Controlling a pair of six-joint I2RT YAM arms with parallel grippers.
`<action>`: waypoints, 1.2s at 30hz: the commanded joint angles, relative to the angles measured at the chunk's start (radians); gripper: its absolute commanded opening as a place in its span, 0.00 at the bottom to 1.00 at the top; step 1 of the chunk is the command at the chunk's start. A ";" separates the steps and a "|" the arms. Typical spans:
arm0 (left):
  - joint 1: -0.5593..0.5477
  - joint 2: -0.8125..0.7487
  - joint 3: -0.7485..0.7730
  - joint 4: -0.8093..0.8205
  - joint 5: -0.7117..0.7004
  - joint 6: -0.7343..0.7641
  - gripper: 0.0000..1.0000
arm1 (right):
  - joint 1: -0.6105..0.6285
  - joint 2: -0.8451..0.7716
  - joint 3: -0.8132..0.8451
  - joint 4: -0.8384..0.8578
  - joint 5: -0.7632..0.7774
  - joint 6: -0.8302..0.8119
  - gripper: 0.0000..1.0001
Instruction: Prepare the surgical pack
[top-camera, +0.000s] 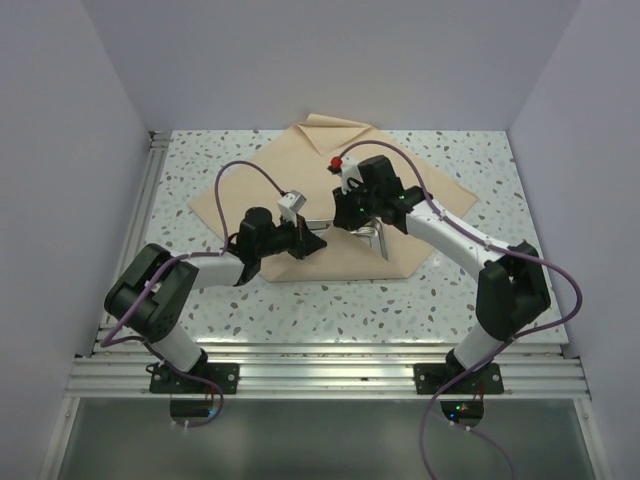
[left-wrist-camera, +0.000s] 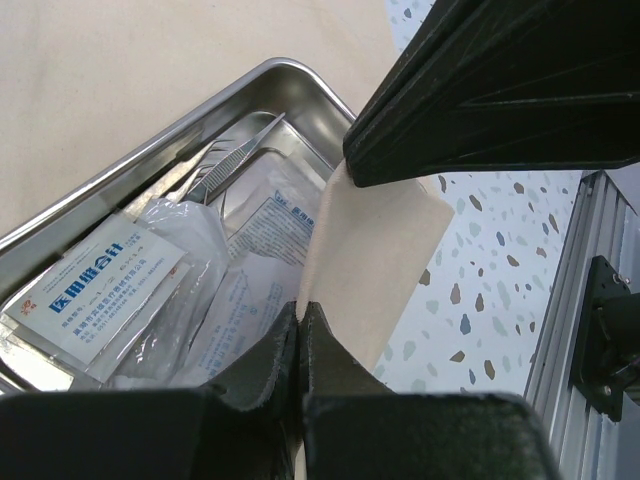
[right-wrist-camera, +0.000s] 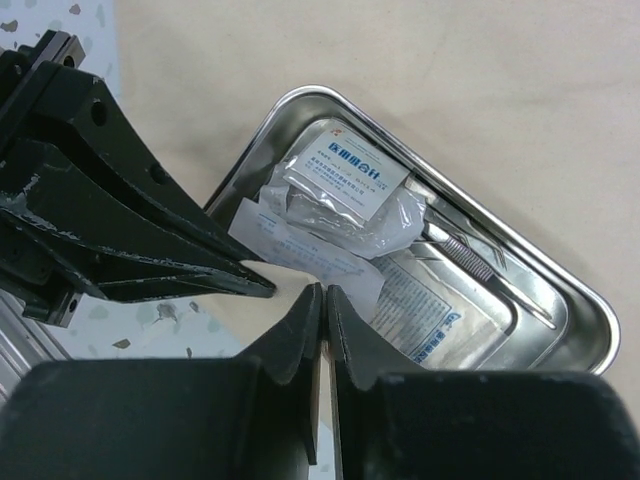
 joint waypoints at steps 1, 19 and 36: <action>-0.002 -0.014 0.026 0.007 -0.010 0.024 0.00 | -0.008 0.017 0.001 0.011 -0.022 0.010 0.06; 0.027 -0.186 0.053 -0.305 -0.439 -0.025 0.62 | -0.044 0.230 0.215 -0.061 0.017 0.062 0.00; 0.027 0.092 0.329 -0.591 -0.557 -0.036 0.46 | -0.071 0.336 0.378 -0.124 0.000 0.054 0.00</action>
